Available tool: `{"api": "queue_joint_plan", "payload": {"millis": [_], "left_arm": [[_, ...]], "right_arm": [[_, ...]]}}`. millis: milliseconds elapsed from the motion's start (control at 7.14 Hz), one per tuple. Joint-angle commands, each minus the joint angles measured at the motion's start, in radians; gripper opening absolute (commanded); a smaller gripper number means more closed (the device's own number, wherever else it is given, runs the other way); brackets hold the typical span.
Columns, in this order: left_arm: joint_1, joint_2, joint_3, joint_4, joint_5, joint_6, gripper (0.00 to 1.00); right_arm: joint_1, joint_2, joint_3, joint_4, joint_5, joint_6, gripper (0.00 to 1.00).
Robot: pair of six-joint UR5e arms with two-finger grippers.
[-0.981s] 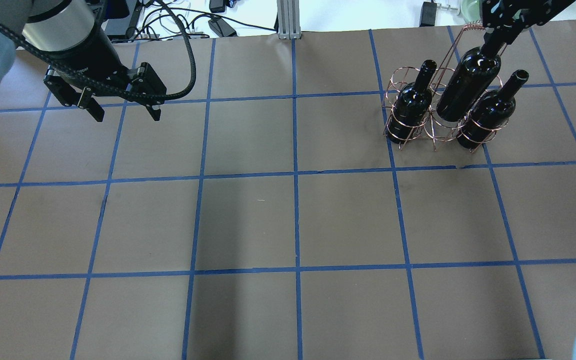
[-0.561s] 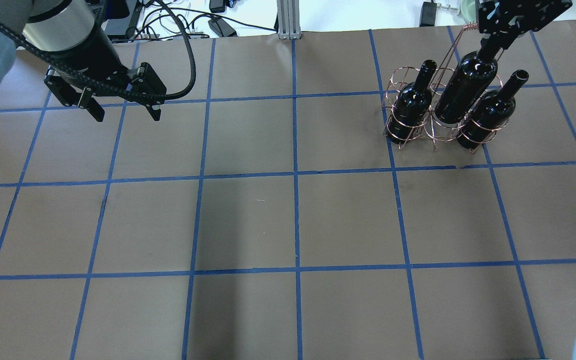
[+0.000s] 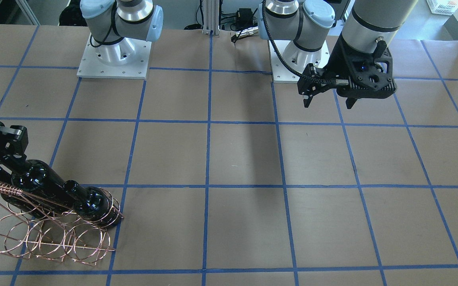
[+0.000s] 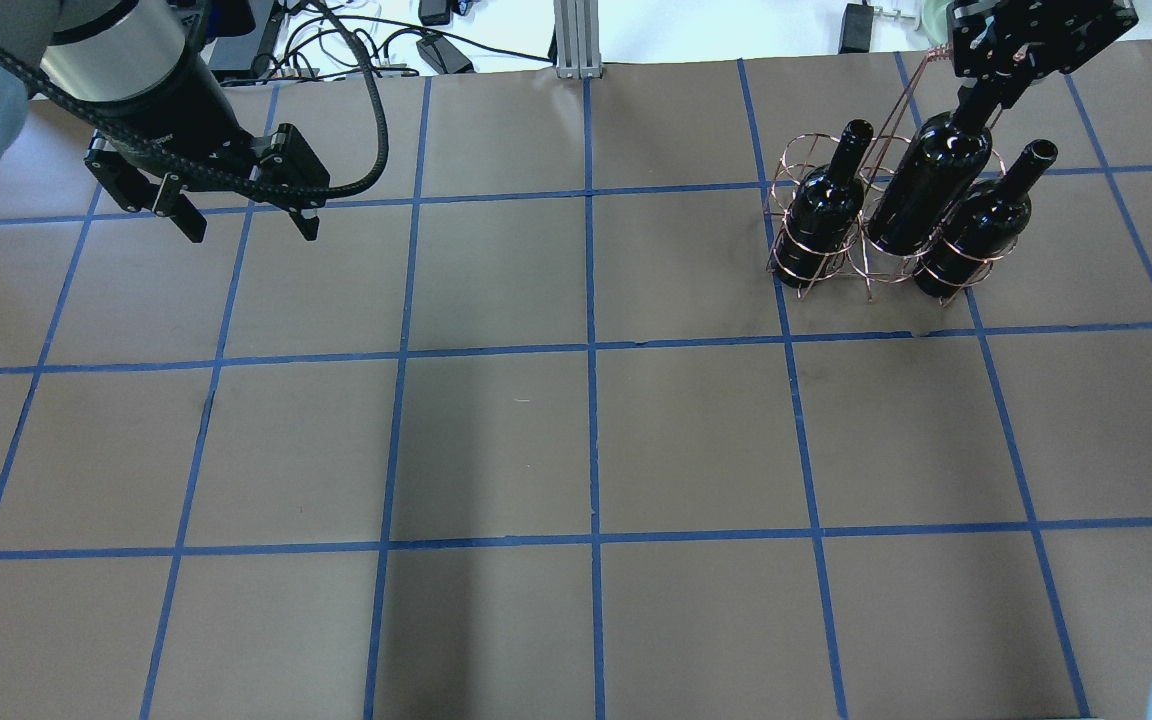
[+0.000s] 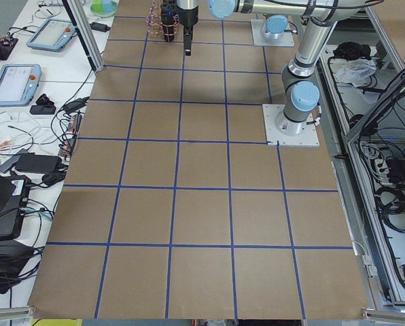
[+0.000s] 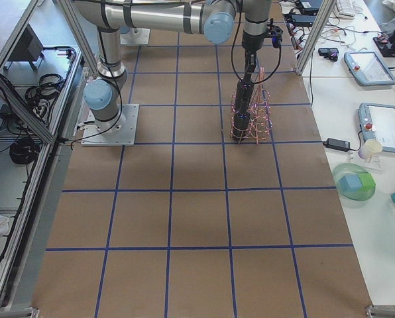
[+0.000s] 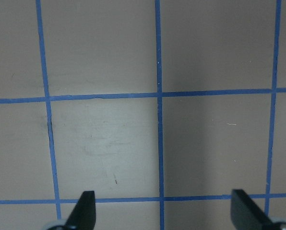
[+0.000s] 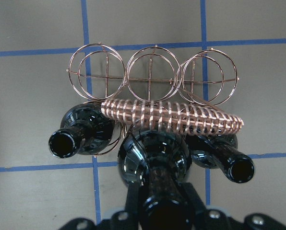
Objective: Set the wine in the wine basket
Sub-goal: 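Lower the bottle into the empty basket slot with the right gripper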
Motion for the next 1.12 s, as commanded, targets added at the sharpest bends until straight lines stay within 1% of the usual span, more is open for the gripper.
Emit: {"api": "queue_joint_plan", "payload": {"millis": [0, 140, 701, 841, 981], "left_arm": [[0.007, 0.000, 0.002, 0.003, 0.000, 0.001, 1.00], [0.007, 0.002, 0.002, 0.001, 0.002, 0.001, 1.00], [0.007, 0.002, 0.000, 0.001, 0.002, 0.001, 1.00], [0.007, 0.005, 0.002, 0.000, 0.005, 0.001, 1.00], [0.005, 0.011, 0.002, -0.003, 0.005, 0.001, 1.00]], "right_arm": [[0.000, -0.004, 0.009, 0.000, -0.004, 0.000, 0.44], [0.000, -0.004, 0.011, 0.002, -0.004, -0.014, 0.97], [0.000, -0.008, 0.011, 0.003, -0.004, -0.025, 0.98], [0.009, -0.034, 0.011, 0.008, -0.001, -0.017, 0.98], [0.032, -0.088, 0.029, 0.014, 0.004, -0.006, 0.99]]}}
